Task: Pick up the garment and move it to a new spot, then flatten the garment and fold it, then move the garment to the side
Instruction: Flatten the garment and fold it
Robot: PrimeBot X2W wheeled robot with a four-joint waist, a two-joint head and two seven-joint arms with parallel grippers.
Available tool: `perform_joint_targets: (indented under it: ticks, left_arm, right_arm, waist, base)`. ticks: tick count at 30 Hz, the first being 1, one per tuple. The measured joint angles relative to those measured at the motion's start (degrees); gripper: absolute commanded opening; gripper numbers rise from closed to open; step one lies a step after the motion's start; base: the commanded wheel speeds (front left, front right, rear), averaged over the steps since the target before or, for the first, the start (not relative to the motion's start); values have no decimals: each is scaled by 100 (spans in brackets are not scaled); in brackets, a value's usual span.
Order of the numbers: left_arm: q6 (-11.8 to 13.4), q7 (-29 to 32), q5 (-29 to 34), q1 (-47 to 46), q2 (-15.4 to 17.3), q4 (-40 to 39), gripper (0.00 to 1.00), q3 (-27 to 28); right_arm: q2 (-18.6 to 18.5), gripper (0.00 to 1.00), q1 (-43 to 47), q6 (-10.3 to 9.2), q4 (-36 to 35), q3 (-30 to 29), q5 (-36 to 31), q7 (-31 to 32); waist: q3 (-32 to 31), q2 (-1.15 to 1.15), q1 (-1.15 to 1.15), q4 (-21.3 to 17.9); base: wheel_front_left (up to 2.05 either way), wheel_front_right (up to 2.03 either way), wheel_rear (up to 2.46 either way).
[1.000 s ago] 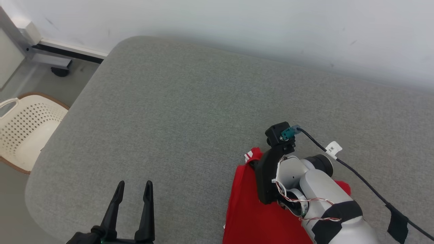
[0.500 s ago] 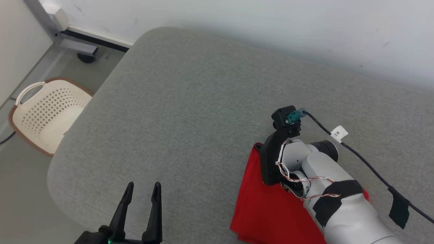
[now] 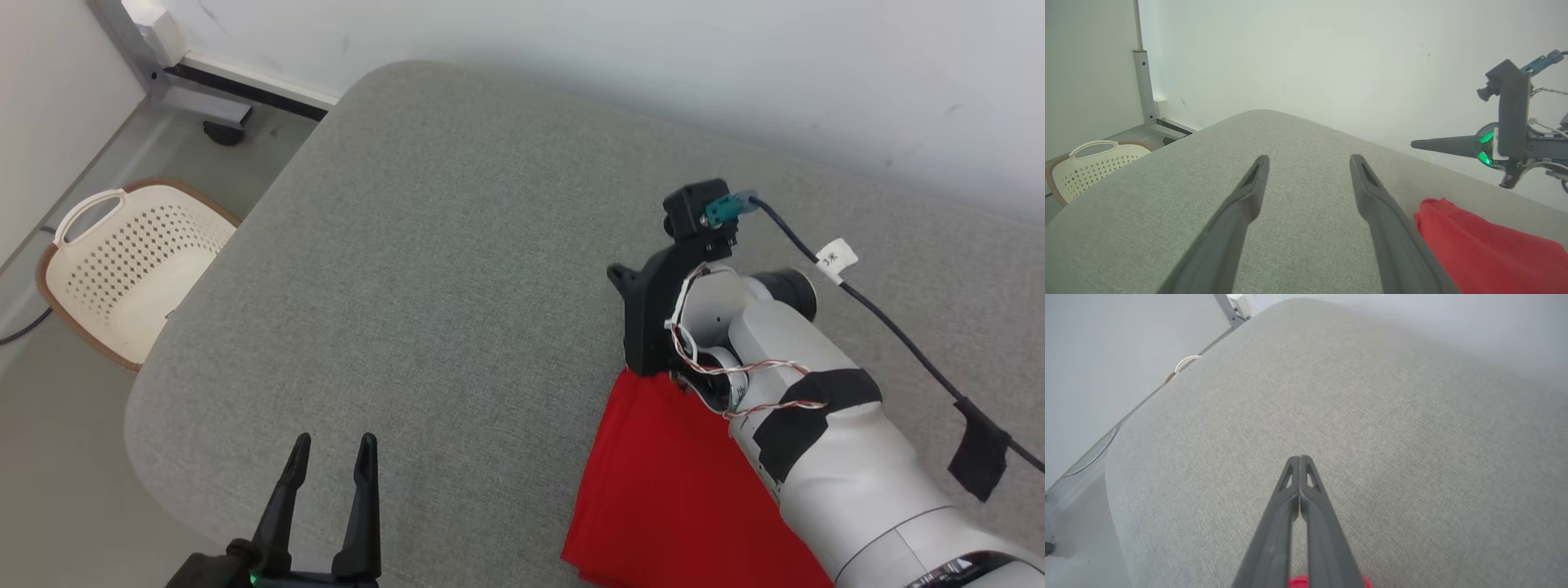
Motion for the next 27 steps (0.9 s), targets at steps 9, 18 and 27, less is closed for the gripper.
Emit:
perform_joint_targets:
  ticks: [9, 18, 27]
  left_arm:
    - [0, 0, 245, 128, -1, -8, 100, 266]
    - [36, 0, 293, 321, -4, 47, 100, 644]
    - [80, 0, 342, 374, 0, 111, 100, 829]
  right_arm:
    - [-46, 100, 126, 0, -302, -293, -352, -1610]
    - [-497, 100, 1942, 0, -1746, -1400, -1459, -2960]
    - [-120, 100, 4164, 0, -4007, -2692, -2140, -3018]
  waist:
    - [-264, -1, -1, -298]
    - [-533, 0, -1, -926]
    - [-779, 0, -1, -1637]
  base:
    - [0, 0, 0]
    - [0, 0, 0]
    - [0, 0, 0]
